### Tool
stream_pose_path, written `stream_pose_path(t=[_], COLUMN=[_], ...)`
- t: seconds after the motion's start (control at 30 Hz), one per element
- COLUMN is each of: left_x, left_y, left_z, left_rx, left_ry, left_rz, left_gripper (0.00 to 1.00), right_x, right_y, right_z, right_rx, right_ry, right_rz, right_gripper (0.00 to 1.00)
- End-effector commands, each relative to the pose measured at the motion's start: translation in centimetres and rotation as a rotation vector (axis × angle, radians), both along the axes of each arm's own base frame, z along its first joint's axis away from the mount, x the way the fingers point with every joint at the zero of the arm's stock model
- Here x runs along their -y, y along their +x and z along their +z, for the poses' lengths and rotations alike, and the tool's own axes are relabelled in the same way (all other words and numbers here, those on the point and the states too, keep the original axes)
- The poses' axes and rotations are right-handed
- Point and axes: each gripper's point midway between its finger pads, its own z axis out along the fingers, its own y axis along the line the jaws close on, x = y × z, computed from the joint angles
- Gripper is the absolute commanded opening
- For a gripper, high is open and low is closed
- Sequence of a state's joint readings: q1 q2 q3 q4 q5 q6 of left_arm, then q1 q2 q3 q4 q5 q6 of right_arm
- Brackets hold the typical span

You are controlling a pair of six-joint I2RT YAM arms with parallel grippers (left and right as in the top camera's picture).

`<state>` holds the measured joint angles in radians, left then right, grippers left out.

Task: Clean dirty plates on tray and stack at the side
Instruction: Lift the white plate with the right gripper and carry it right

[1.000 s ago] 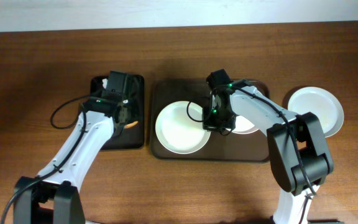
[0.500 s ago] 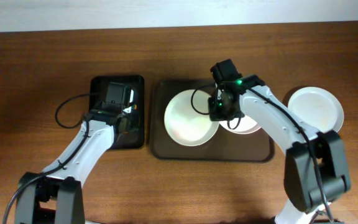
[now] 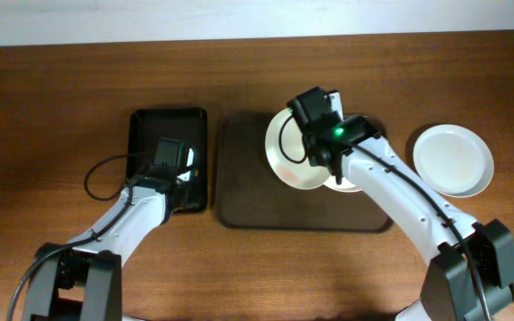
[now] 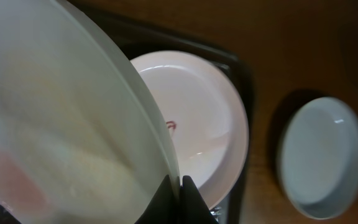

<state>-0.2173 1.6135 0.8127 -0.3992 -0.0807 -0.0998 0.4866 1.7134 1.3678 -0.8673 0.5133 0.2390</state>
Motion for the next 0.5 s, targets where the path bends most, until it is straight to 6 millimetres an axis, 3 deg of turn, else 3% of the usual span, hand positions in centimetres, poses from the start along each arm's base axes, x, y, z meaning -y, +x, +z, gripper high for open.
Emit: stream_pose_path(t=[0.0,0.23,0.47], left_x=[1.7,3.3,3.2], left_y=[-1.5,-3.0,-4.1], left_z=[-0.7,-0.9,-1.2], left_rx=[-0.053,-0.120,-0.169], left_ry=[-0.112,-0.205,-0.206], left_rz=[-0.020,-0.053,-0.051], left_gripper=[0.06,0.00,0.00], right_x=[0.4,-0.3,-1.9], right_y=[0.6,0.7,0.8], right_z=[3.1,4.5,4.9], right_rx=[0.116,0.187,0.226], right_ry=[-0.103,-0.178,-0.159], right_rz=[-0.016,-0.009,0.012], right_gripper=[0.04,0.04,0.04])
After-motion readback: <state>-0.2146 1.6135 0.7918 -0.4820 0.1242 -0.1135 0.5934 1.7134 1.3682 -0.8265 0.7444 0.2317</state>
